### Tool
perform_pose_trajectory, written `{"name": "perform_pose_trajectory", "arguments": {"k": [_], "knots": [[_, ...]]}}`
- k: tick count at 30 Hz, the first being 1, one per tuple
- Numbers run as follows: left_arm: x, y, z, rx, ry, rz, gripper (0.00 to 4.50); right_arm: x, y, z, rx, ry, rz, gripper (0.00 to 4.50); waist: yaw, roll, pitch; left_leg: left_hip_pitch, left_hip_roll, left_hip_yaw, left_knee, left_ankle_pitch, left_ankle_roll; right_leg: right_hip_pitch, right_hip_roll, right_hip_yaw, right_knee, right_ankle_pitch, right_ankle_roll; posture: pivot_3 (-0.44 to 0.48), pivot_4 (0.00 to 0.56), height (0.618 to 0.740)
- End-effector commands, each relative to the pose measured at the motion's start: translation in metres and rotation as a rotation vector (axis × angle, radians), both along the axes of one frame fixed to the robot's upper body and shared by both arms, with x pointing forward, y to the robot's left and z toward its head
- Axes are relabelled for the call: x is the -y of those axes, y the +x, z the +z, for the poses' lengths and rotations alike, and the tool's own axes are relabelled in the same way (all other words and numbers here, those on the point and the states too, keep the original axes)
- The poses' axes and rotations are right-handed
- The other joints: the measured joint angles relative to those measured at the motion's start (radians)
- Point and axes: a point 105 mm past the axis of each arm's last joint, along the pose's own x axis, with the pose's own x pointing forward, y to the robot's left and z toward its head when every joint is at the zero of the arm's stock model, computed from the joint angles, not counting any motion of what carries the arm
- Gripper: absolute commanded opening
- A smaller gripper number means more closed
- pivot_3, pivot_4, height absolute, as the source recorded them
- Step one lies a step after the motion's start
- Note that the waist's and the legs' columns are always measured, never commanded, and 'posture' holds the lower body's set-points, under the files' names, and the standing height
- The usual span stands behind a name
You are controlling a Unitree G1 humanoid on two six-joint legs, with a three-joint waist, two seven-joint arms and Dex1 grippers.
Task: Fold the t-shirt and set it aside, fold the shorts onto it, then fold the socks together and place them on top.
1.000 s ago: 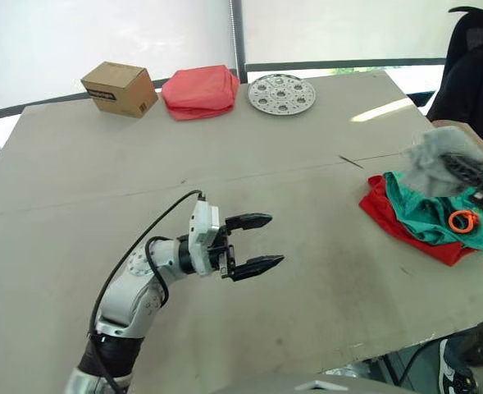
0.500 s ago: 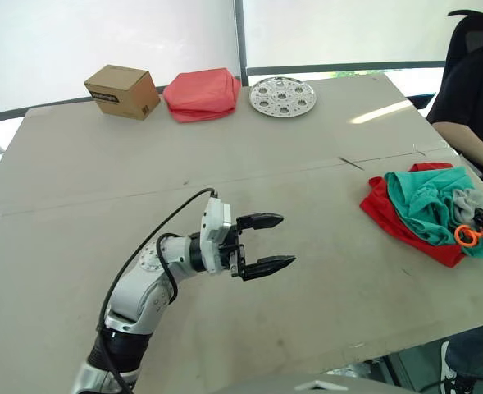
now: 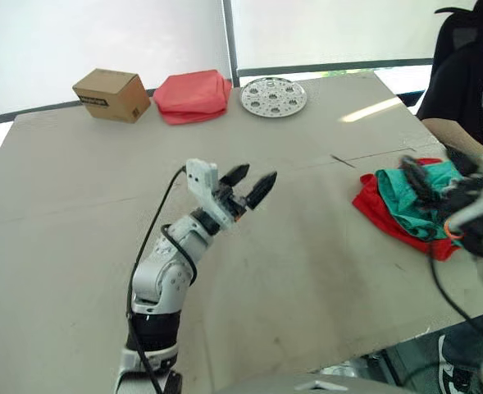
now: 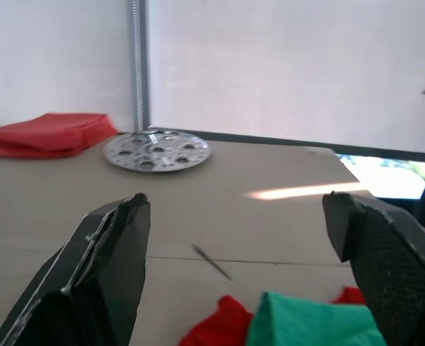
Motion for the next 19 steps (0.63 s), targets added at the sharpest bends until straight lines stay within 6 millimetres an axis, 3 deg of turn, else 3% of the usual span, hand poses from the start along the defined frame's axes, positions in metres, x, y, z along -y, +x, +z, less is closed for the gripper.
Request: {"name": "perform_pose_trajectory", "arguments": {"k": [1, 3, 5, 8, 14, 19], "knots": [[-0.005, -0.003, 0.016, 0.06, 0.043, -0.049, 4.5, -0.062, 0.021, -0.015, 0.013, -0.104, 0.268, 4.03, -0.001, -0.001, 0.0, 0.0, 0.0, 0.0, 0.0, 0.001, -0.001, -0.001, 0.0, 0.0, 0.0, 0.002, -0.004, 0.0, 0.15, 0.74], [-0.005, -0.018, 0.014, 0.088, 0.155, -0.152, 4.5, -0.077, 0.021, -0.028, -0.013, -0.166, 0.397, 4.03, -0.003, -0.001, 0.0, -0.001, -0.001, -0.001, -0.002, 0.001, -0.001, -0.002, 0.001, 0.0, -0.001, 0.002, -0.006, 0.0, 0.15, 0.74], [-0.013, -0.037, 0.009, 0.09, 0.249, -0.232, 4.5, -0.076, 0.01, -0.041, -0.052, -0.241, 0.5, 4.03, 0.002, -0.001, 0.0, -0.001, -0.002, -0.002, -0.004, 0.0, -0.001, -0.001, 0.0, 0.0, -0.003, 0.001, -0.006, 0.0, 0.15, 0.74], [-0.035, -0.061, -0.001, 0.053, 0.333, -0.272, 4.5, -0.052, -0.013, -0.051, -0.122, -0.267, 0.54, 4.03, 0.014, 0.0, 0.0, -0.002, -0.002, -0.002, -0.004, -0.004, 0.002, -0.001, -0.001, 0.0, -0.006, 0.001, -0.007, 0.0, 0.15, 0.74], [-0.083, -0.101, -0.027, -0.117, 0.422, -0.21, 4.5, 0.002, -0.059, -0.066, -0.261, -0.322, 0.46, 4.03, 0.019, 0.002, 0.001, -0.005, 0.001, -0.002, -0.003, -0.009, 0.007, 0.0, -0.002, -0.003, -0.013, -0.003, -0.007, 0.0, 0.15, 0.74], [-0.099, -0.12, -0.043, -0.216, 0.438, -0.182, 4.5, 0.02, -0.07, -0.07, -0.292, -0.296, 0.384, 4.03, 0.017, 0.003, 0.001, -0.003, 0.006, -0.001, 0.001, -0.011, 0.003, 0.001, -0.003, -0.002, -0.011, -0.003, -0.005, 0.0, 0.15, 0.74]]}}
